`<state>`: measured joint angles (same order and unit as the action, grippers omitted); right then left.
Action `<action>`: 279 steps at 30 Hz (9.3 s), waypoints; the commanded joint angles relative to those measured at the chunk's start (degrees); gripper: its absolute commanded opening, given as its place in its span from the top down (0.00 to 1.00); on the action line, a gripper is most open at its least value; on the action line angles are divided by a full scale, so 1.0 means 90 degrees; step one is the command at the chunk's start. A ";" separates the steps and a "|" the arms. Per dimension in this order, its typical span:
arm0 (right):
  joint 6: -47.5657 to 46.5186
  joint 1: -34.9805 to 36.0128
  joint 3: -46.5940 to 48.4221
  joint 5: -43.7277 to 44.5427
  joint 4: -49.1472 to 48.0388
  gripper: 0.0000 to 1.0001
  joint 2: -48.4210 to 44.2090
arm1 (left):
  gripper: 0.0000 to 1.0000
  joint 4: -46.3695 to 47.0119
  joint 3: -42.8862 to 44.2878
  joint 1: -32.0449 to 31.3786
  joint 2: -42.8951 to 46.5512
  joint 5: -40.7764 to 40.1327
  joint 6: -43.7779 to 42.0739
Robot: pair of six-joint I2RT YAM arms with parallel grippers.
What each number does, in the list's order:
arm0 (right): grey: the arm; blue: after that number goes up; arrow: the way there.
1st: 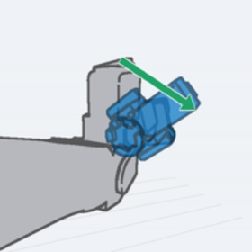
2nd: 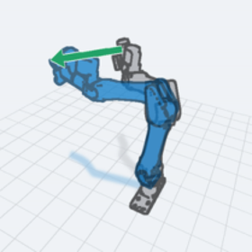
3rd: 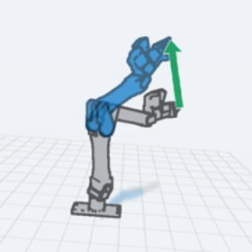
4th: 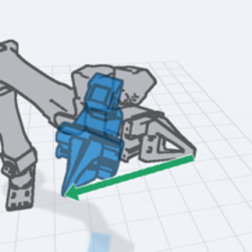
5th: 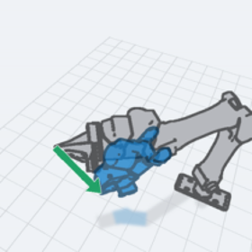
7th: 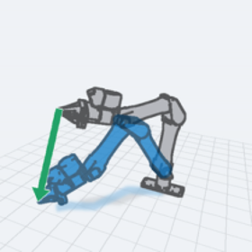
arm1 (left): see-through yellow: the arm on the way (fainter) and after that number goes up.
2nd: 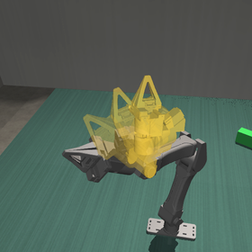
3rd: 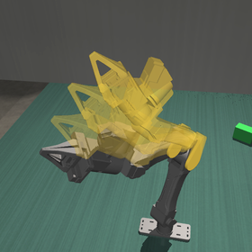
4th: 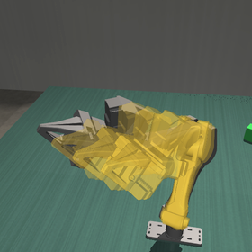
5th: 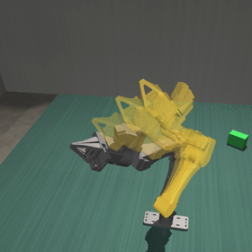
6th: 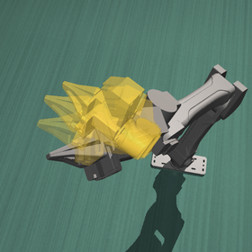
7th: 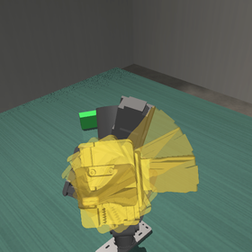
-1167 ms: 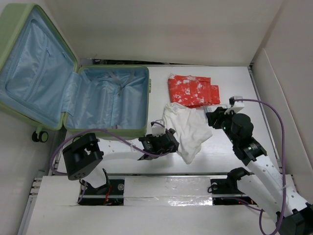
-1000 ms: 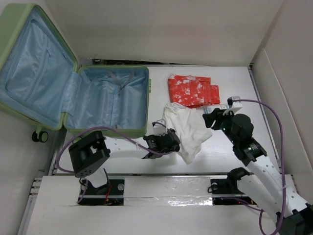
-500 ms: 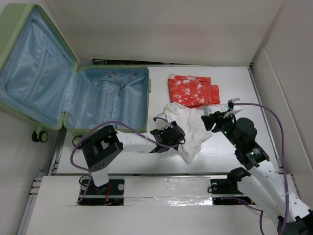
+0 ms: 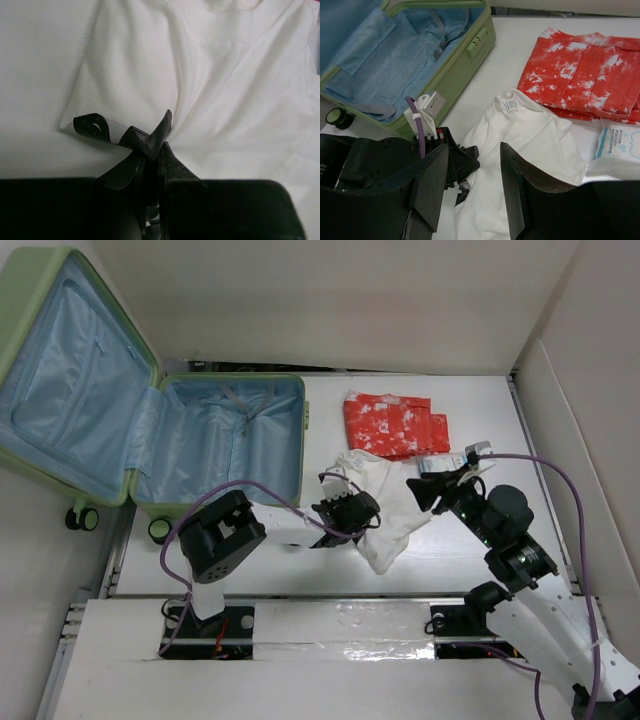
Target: Pack the luggage
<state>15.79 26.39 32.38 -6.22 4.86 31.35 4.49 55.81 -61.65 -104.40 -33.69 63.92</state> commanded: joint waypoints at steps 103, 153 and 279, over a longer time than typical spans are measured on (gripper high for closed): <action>0.0072 0.0114 0.0182 0.0017 -0.0022 0.43 -0.0290 | 0.37 -0.1877 0.7128 0.2641 -0.4161 0.2013 -0.3118; 0.0238 0.0114 -0.0219 -0.0149 -0.0912 0.43 -0.0290 | 1.00 -0.0538 0.3615 0.5999 0.1452 0.4651 -0.4075; 0.1165 -0.1713 -0.0170 0.0328 -0.1643 0.43 0.1653 | 1.00 0.1709 0.0861 0.2139 0.1812 0.2007 -0.3051</action>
<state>26.37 8.78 32.10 -6.46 -5.34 47.33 17.80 66.81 -48.23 -98.37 -11.66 35.70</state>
